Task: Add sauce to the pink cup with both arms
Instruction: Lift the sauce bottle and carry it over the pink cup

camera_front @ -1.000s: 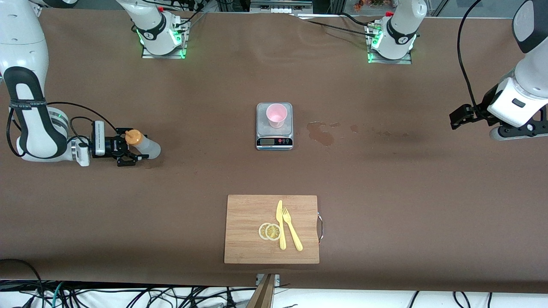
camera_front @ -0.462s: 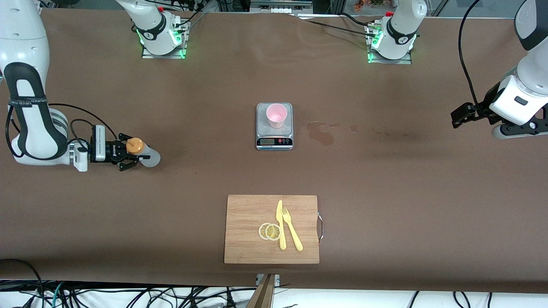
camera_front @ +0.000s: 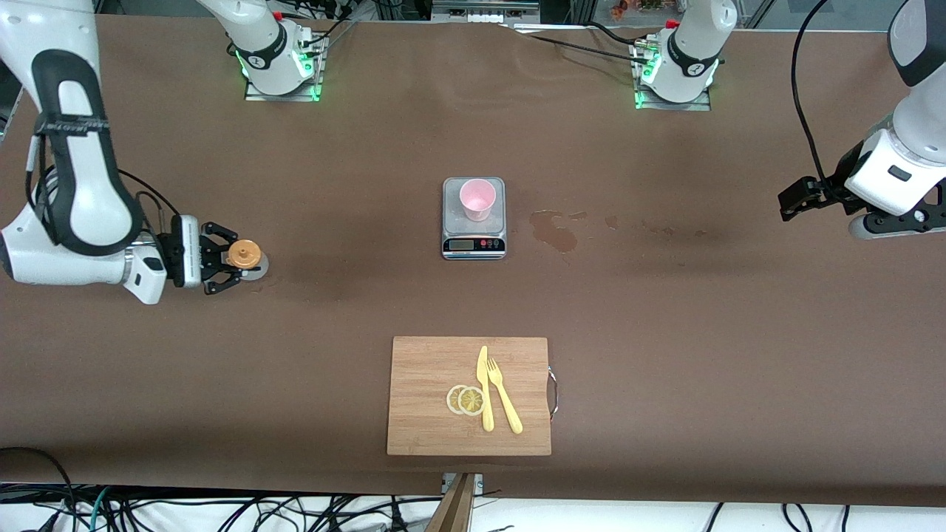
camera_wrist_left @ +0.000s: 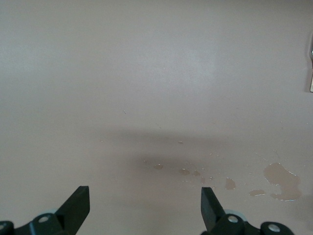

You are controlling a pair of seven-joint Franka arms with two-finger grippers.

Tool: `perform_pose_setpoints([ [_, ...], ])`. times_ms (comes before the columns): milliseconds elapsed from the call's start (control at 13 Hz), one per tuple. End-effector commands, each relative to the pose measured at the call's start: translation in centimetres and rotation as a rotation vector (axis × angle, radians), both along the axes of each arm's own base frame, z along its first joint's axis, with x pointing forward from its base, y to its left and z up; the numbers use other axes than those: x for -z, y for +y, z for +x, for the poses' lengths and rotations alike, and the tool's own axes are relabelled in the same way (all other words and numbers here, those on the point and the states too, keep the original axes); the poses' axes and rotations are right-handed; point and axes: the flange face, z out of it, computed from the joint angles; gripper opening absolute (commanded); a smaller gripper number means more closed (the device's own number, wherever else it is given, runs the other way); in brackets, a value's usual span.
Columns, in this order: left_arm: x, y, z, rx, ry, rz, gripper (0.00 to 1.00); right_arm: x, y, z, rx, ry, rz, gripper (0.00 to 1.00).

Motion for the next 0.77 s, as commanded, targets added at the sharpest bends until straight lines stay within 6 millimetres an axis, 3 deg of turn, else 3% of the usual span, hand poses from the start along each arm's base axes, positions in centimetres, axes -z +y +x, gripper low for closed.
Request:
perform_pose_setpoints([
  [0, -0.9, 0.1, -0.3, 0.018, -0.002, 0.013, 1.0, -3.1, 5.6, -0.4, 0.025, 0.012, -0.121, 0.15],
  [308, -0.9, 0.1, -0.3, 0.018, 0.0, 0.013, 1.0, -6.2, 15.6, -1.2, 0.052, 0.018, -0.351, 0.15],
  [538, -0.6, 0.0, -0.3, 0.017, 0.005, 0.004, 1.0, -7.2, 22.9, -3.1, 0.09, 0.017, -0.527, 0.15],
  [692, -0.6, 0.2, -0.3, 0.012, 0.006, 0.003, 1.0, -7.3, 27.5, -5.5, 0.097, 0.025, -0.621, 0.16],
])
